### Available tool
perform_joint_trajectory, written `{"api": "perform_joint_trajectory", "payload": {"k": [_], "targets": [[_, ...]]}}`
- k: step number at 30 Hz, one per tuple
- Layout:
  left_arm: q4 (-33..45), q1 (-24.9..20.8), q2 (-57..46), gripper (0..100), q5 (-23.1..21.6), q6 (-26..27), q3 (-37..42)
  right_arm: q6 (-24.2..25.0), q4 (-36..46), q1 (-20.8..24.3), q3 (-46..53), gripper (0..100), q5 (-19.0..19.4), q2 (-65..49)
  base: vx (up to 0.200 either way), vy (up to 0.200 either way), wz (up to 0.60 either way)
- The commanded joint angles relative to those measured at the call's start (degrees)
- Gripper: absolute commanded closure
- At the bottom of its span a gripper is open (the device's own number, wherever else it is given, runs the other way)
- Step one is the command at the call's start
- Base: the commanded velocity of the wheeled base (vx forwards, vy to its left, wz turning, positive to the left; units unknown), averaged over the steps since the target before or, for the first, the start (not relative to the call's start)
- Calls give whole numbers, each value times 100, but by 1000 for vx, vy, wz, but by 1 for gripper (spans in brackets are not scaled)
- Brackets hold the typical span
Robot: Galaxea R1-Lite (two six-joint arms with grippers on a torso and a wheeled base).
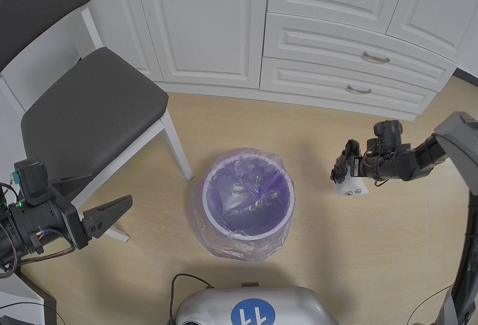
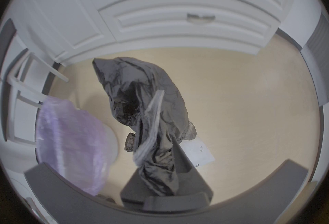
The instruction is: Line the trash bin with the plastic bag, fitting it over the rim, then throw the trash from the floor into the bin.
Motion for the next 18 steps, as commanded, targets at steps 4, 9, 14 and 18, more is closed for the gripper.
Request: {"api": "perform_joint_trajectory", "payload": {"k": [4, 9, 14, 18], "targets": [[-12, -7, -166, 0, -6, 25, -22, 489, -548, 1949, 1909, 100, -2, -3336, 0, 0, 0], [-12, -7, -166, 0, 11, 34, -31, 1087, -1330, 2916, 2331, 100, 15, -3161, 0, 0, 0], [-12, 2, -218, 0, 29, 34, 4, 1394, -2042, 3338, 2463, 100, 6, -2528, 0, 0, 0], [-12, 2, -341, 0, 11, 34, -4, 1676, -3202, 3496, 2454, 100, -20, -1420, 0, 0, 0]]}}
